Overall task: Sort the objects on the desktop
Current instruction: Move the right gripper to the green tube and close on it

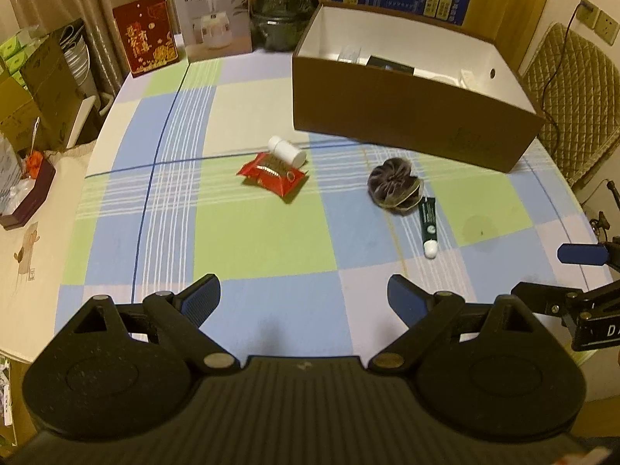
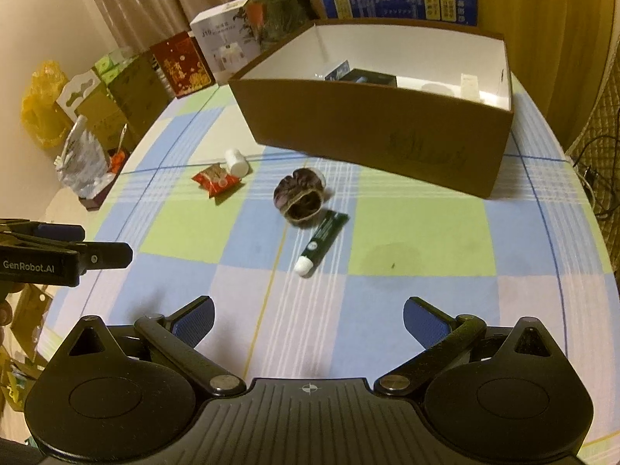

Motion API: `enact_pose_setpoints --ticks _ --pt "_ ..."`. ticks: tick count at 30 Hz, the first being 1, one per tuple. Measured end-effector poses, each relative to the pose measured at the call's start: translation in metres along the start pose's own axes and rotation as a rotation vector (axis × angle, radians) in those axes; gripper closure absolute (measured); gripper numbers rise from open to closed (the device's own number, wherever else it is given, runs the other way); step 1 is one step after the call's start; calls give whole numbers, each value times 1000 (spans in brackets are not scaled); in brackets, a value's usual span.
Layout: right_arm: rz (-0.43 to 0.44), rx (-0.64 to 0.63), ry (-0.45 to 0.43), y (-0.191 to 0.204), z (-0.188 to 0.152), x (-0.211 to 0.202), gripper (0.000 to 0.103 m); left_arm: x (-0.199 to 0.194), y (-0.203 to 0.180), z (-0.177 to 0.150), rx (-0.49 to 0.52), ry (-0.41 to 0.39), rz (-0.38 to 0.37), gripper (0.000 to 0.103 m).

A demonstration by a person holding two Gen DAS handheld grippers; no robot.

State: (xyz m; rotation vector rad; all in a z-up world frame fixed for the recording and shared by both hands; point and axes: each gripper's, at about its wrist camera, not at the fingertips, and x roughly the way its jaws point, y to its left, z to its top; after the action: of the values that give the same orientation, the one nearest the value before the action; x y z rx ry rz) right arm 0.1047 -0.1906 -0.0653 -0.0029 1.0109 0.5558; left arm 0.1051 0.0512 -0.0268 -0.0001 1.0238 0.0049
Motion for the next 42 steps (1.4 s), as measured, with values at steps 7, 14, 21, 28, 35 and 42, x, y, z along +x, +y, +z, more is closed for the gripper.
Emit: enact_pose_setpoints --ticks 7,14,21,28,35,42 --pt "-17 8 31 0 2 17 2 10 3 1 0 23 6 12" --pt "-37 30 32 -2 9 36 2 27 11 8 -6 57 6 12" --pt "-43 15 43 2 21 54 2 44 23 17 -12 80 7 12" --pt "-112 40 33 -7 35 80 13 66 34 29 4 90 6 12" --pt "-113 52 49 -9 36 102 43 90 43 41 15 110 11 12" --pt "-120 17 43 -4 35 120 65 112 50 51 13 123 5 12"
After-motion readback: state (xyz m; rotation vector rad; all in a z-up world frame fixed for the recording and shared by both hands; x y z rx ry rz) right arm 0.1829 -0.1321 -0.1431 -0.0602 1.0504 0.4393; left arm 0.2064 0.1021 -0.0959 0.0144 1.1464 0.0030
